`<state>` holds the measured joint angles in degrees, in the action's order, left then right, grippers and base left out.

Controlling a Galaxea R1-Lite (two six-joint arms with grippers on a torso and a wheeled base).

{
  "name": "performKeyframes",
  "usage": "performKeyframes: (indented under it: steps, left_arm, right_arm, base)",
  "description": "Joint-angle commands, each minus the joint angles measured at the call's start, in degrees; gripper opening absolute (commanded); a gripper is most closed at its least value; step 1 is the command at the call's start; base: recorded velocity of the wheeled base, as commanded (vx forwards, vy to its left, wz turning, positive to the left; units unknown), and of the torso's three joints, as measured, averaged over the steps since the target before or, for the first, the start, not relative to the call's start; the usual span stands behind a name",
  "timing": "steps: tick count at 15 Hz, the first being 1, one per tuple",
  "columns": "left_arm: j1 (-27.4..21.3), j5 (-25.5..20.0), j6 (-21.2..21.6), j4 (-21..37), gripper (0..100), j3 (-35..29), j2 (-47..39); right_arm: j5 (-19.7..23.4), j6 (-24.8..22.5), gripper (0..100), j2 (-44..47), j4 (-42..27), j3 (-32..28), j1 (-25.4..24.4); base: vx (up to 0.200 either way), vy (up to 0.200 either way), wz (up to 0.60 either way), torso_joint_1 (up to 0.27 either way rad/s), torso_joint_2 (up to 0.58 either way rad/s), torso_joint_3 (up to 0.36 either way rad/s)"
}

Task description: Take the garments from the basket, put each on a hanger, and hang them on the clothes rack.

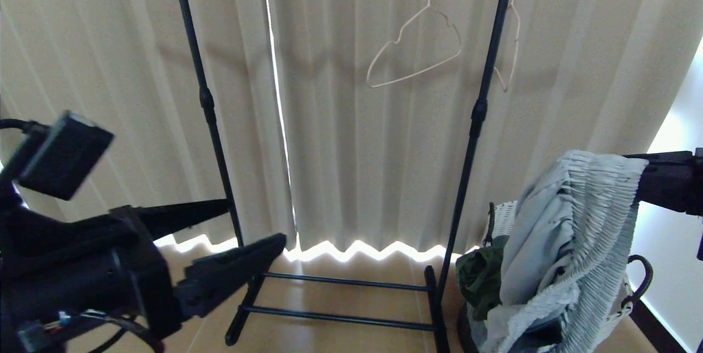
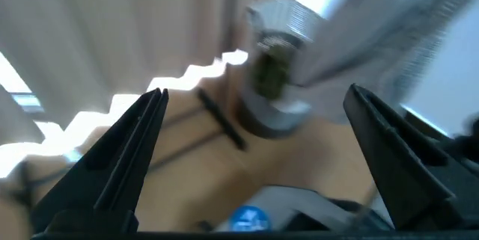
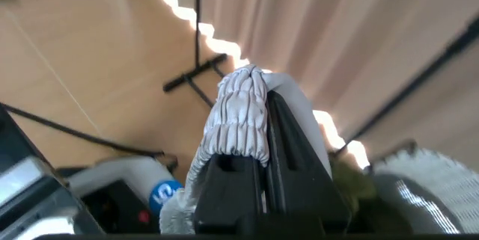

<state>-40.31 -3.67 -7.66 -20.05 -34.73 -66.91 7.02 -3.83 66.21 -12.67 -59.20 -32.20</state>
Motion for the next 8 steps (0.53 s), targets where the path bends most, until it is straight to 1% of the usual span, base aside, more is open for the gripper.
performKeyframes:
  steps: [1, 3, 4, 5, 7, 8]
  left_arm:
    - [-9.2, 3.7, -2.8, -3.9, 100, -0.9, -11.3]
    - [-13.7, 5.3, -3.5, -6.1, 100, -1.0, -16.5]
    - [-17.0, 6.4, -4.9, -8.7, 100, -1.3, -20.7]
    - [-18.1, 7.0, -5.6, -9.9, 100, -1.4, -22.4]
    - [-22.5, 11.1, -11.3, -13.7, 100, -2.2, -29.4]
    - [-23.5, 12.2, -13.0, -14.9, 100, -3.1, -32.3]
  right_arm:
    - [0.0, 0.2, 0, 1.5, 0.9, 0.0, -1.2]
    - [0.0, 0.6, 0, 2.1, 3.0, 0.0, -2.4]
    - [0.0, 0.7, 0, 2.2, 4.1, 0.0, -3.3]
    - [0.1, 0.7, 0, 2.3, 4.1, 0.0, -3.4]
    - [0.3, 0.7, 0, 1.9, 4.2, 0.0, -4.5]
    - [0.3, 0.7, 0, 1.7, 4.2, -0.2, -5.3]
  base:
    - [0.000, 0.000, 0.00, 0.000, 0.00, 0.000]
    - [0.000, 0.000, 0.00, 0.000, 0.00, 0.000]
    - [0.000, 0.000, 0.00, 0.000, 0.00, 0.000]
    - [0.000, 0.000, 0.00, 0.000, 0.00, 0.000]
    - [0.000, 0.000, 0.00, 0.000, 0.00, 0.000]
    - [0.000, 0.000, 0.00, 0.000, 0.00, 0.000]
